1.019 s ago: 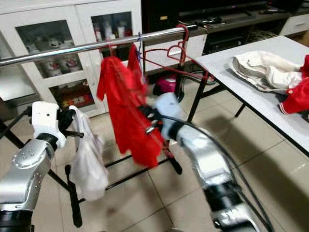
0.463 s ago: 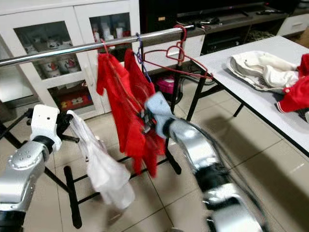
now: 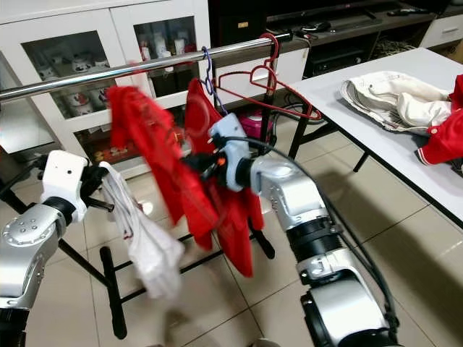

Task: Hang hanger

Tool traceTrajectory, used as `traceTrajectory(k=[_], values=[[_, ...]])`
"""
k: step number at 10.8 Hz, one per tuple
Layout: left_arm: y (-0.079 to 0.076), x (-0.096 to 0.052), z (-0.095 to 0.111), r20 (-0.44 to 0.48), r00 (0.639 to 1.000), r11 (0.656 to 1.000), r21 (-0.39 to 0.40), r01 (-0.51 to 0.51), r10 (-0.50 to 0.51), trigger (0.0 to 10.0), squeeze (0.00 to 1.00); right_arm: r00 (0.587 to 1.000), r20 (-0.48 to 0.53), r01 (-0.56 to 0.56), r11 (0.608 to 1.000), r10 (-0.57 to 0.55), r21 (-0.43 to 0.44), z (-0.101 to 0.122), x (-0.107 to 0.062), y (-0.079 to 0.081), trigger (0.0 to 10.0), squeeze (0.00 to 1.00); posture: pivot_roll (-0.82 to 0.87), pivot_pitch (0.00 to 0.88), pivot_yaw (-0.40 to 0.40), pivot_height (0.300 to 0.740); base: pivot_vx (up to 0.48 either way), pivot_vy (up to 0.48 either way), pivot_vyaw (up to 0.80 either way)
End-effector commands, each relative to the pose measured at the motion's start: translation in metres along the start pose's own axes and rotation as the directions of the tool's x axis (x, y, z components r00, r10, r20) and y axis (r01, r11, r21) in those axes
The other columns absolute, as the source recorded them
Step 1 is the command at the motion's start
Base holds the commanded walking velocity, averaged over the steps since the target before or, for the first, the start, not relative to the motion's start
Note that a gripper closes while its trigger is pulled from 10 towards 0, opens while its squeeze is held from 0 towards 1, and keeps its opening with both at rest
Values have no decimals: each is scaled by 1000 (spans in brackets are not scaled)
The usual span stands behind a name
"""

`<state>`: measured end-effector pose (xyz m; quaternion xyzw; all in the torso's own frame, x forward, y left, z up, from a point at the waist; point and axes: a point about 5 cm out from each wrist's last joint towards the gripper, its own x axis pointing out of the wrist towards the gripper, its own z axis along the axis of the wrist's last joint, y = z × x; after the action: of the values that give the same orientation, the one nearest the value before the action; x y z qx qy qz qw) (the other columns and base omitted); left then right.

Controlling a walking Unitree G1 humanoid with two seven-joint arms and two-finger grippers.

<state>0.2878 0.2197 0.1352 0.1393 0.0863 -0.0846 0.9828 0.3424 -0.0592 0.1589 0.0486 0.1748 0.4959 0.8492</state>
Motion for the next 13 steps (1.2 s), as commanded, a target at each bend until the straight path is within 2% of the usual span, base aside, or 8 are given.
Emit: traceTrajectory(k=[1, 2, 5, 8, 9, 10, 11, 13], values=[[0, 2, 7, 16, 1000, 1000, -1, 21, -20, 10000, 0, 1000, -29, 1, 989, 3, 150, -9, 7, -4, 10000, 0, -26, 0, 81, 740, 0, 0, 0], [0, 3, 7, 16, 1000, 1000, -3, 23, -23, 10000, 0, 999, -31, -6, 983, 12, 181, -11, 8, -4, 10000, 0, -26, 0, 81, 740, 0, 0, 0], [1, 2, 11, 39, 999, 1000, -27, 12, -11, 10000, 0, 987, 83, -159, 909, 138, 386, -11, 9, -1, 10000, 0, -23, 0, 68, 740, 0, 0, 0], [11, -5, 10, 56, 997, 999, -35, -41, 43, 10000, 0, 960, 148, -273, 913, 238, 303, 1, 7, 3, 10000, 0, -23, 0, 60, 740, 0, 0, 0], [14, -9, 7, 41, 999, 999, -18, -35, 35, 10000, 0, 968, 143, -237, 938, 206, 252, 1, 8, 0, 10000, 0, -21, 0, 55, 740, 0, 0, 0], [18, -14, 5, 22, 999, 1000, 2, -23, 23, 10000, 0, 969, 216, -178, 945, 120, 273, 8, 6, -8, 10000, 0, -18, 0, 49, 740, 0, 0, 0], [35, -23, 5, 27, 997, 997, 6, -77, 77, 10000, 0, 948, 314, -70, 930, -50, 361, 15, -3, -27, 10000, 0, -11, 0, 39, 740, 0, 0, 0], [50, -27, 6, 39, 989, 990, -9, -139, 139, 10000, 0, 933, 325, 13, 914, -157, 405, 6, -21, -43, 10000, 0, -19, 0, 45, 740, 0, 0, 0]])
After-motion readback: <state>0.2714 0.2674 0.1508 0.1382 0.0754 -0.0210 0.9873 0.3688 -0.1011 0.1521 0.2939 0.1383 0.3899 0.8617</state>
